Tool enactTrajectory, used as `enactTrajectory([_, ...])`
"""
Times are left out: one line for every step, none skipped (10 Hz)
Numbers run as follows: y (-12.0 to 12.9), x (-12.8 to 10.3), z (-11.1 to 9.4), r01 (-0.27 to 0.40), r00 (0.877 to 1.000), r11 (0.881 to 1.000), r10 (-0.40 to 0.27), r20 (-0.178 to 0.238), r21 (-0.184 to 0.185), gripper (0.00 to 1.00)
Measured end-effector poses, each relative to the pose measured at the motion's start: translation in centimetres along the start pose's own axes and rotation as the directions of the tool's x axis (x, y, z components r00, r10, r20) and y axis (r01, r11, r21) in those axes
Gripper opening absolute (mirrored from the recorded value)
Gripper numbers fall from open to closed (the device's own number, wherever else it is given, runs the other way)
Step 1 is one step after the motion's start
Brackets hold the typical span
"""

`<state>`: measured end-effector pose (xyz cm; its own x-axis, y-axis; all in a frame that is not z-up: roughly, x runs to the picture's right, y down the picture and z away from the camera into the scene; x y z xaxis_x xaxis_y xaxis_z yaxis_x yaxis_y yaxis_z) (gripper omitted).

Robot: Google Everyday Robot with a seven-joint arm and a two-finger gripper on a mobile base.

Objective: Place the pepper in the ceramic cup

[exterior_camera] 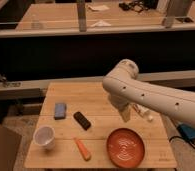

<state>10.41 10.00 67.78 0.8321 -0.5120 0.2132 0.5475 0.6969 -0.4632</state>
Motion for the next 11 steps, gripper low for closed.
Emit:
enactTrajectory([-0.1,-0.2,0.1,0.021,1.0,1.0,-0.021,0.0,0.002,0.8])
enactTrajectory([-0.3,-0.8,0.1,0.05,0.999,0.999,-0.05,0.002,0.01,0.8])
enactTrajectory([-0.8,-1.6,0.1,0.076,0.997,0.997,-0.076,0.005,0.016,0.8])
enactTrajectory([-1.4,-2.6,0.1,0.109,0.994,0.994,-0.109,0.01,0.029,0.8])
enactTrajectory([-1.3,-2.8,0.2,0.123,0.992,0.992,-0.123,0.009,0.025,0.8])
enactTrajectory([-1.1,-3.0,0.2,0.136,0.991,0.99,-0.136,0.01,0.023,0.8])
enactTrajectory([-1.2,-3.6,0.2,0.157,0.988,0.987,-0.157,0.011,0.025,0.8])
enactTrajectory([-1.4,-4.1,0.2,0.179,0.984,0.983,-0.179,0.015,0.035,0.8])
enactTrajectory([-1.2,-4.0,0.2,0.193,0.981,0.98,-0.194,0.017,0.038,0.8])
enactTrajectory([-1.3,-4.3,0.1,0.21,0.977,0.977,-0.211,0.019,0.046,0.8])
enactTrajectory([-1.7,-5.5,0.0,0.234,0.971,0.971,-0.236,0.03,0.059,0.8])
